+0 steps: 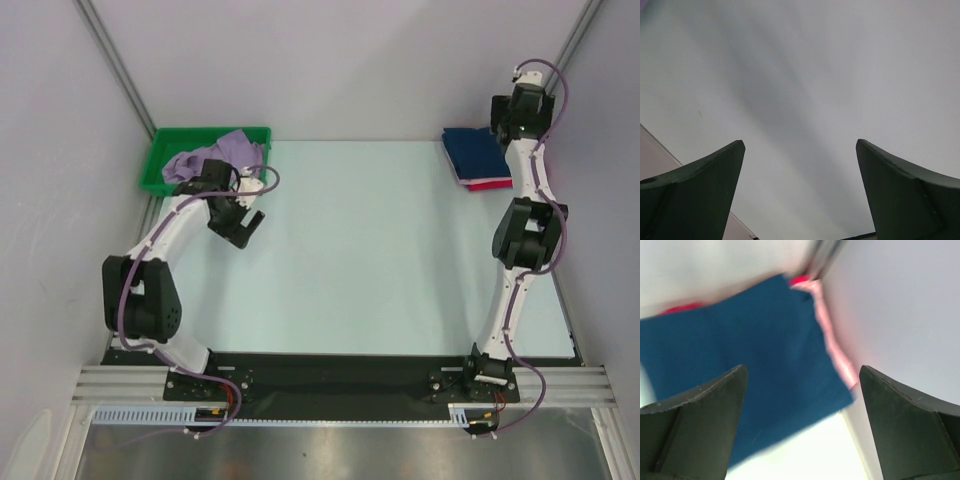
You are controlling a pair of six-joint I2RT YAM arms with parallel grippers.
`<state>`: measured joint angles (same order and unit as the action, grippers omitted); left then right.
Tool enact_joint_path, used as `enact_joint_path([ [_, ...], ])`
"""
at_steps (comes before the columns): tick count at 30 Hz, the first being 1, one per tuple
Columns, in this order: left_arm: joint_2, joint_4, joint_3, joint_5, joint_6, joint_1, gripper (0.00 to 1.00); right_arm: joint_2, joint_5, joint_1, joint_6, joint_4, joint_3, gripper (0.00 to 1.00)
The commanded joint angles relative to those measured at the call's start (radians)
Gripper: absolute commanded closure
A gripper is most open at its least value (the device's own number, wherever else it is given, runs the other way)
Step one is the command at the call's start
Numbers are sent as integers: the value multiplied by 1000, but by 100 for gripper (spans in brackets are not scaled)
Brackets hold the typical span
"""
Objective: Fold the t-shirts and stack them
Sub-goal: Neatly place the folded tshirt to the corner
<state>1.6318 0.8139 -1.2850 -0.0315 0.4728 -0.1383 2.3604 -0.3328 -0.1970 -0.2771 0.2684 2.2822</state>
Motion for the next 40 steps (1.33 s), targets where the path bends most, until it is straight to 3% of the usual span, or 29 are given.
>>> enact_joint_path([
  [1, -142, -15, -4, -33, 15, -6, 0, -246, 46, 53, 159, 80, -114, 0],
  [9, -374, -104, 196, -77, -8, -3, 0, -735, 89, 174, 350, 97, -674, 0],
  [13, -473, -142, 288, -100, -23, -1, 0, -928, 146, 238, 464, 117, -985, 0],
  [20, -633, -268, 513, -176, -43, 2, 0, -1196, 268, 294, 650, 95, -1354, 0],
  [27, -698, -328, 592, -200, -51, 9, 0, -1337, 324, 323, 699, 100, -1503, 0],
  [40, -800, -358, 667, -263, -66, 42, 0, -1472, 382, 323, 730, 54, -1623, 0],
])
